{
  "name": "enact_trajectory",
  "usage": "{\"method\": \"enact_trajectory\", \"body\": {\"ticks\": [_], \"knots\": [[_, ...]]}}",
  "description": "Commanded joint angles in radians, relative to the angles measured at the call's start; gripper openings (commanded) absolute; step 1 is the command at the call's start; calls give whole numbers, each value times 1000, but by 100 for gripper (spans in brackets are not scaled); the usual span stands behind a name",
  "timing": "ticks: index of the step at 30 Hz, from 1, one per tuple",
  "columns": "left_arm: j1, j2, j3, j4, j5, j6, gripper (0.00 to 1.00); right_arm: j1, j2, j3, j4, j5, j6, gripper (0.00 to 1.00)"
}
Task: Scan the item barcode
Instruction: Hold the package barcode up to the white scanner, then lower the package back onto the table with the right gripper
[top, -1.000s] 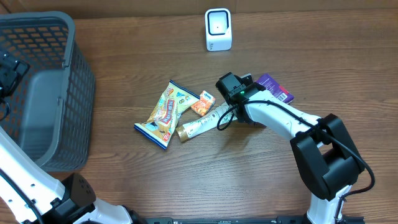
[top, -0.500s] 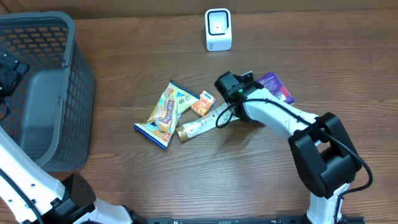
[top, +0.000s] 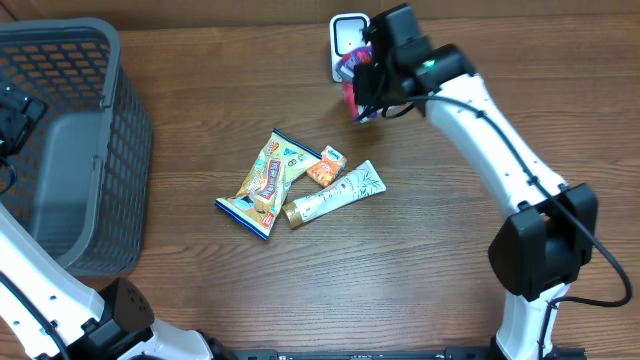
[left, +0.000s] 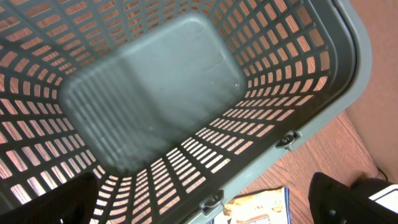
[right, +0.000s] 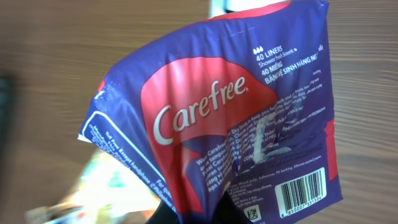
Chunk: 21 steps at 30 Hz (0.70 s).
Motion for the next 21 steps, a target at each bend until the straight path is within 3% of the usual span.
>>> {"method": "enact_trajectory", "body": {"ticks": [1,7,15,19,20,21], "knots": [[2,3,6,1,0,-6,100,-59,-12,20,-2,-337,8,4],[2,3,6,1,0,-6,100,-130,-11,-95,-188,-360,25,4],[2,3,6,1,0,-6,100,-256,-11,-395,-15,-659,31,7],[2,3,6,1,0,-6,100,-352,-12,-418,-47,-530,30,23],[2,3,6,1,0,-6,100,-375,-12,-414,-61,-489,30,33],[2,3,6,1,0,-6,100,-406,-12,-401,-92,-420,29,56]]}}
